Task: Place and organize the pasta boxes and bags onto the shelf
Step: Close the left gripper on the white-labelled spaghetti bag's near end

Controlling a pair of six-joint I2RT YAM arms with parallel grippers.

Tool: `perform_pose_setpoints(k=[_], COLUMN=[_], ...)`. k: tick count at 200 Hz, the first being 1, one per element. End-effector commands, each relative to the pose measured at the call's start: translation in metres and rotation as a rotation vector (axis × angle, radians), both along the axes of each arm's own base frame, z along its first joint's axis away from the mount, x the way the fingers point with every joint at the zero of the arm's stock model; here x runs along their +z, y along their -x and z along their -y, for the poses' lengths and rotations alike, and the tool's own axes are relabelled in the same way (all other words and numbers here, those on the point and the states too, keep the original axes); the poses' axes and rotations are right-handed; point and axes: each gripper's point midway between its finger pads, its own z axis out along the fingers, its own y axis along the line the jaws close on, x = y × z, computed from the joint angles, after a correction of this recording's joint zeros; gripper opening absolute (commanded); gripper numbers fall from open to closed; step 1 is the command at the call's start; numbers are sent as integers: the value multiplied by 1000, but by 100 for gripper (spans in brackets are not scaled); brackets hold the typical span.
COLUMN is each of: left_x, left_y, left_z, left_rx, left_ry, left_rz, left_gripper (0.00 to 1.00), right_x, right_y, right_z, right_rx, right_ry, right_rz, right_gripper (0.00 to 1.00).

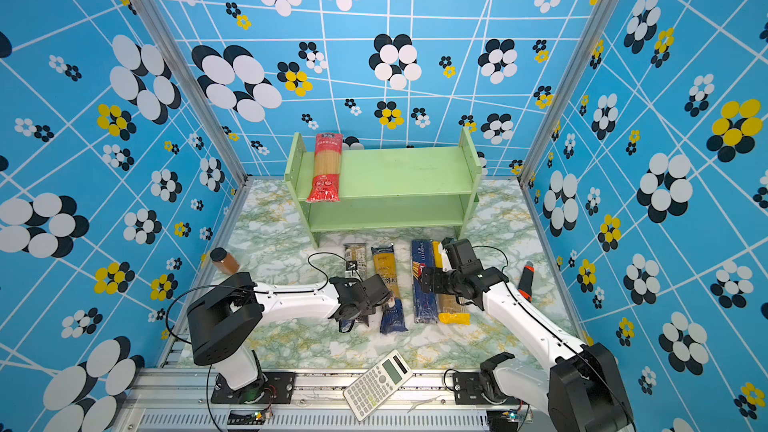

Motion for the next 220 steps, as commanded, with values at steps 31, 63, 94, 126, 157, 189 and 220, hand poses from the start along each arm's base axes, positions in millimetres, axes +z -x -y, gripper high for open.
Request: perform_pose_setpoints(k=[31,63,94,126,157,189,220], left_x=[-28,-31,-33,-36,-36,-38,-42], left_y=[22,24,27,27,27,28,30], left_z=[-25,-27,-28,-28,-28,-29,-27], left_rx=[-12,-3,-4,-1,9,11,15], left_ry=[-123,-112,-115,-116,-110,-115,-88], left_rz=[-105,-108,-120,-126,-124,-129,-136], left_gripper=[67,64,54,47,25,0,0], right_x=[-3,-3,-3,-3,-6,-6,-6], right_y=[4,3,3,2,2,2,3], right_z=[2,1,1,1,1,1,2], right_rx=[-8,-6,-7,-7,-7,-9,-11], right_ry=[11,11,11,11,14,15,16], right_rz=[-10,-12,-12,-13,-20,-21,-21], right_gripper=[94,94,94,94,94,94,94])
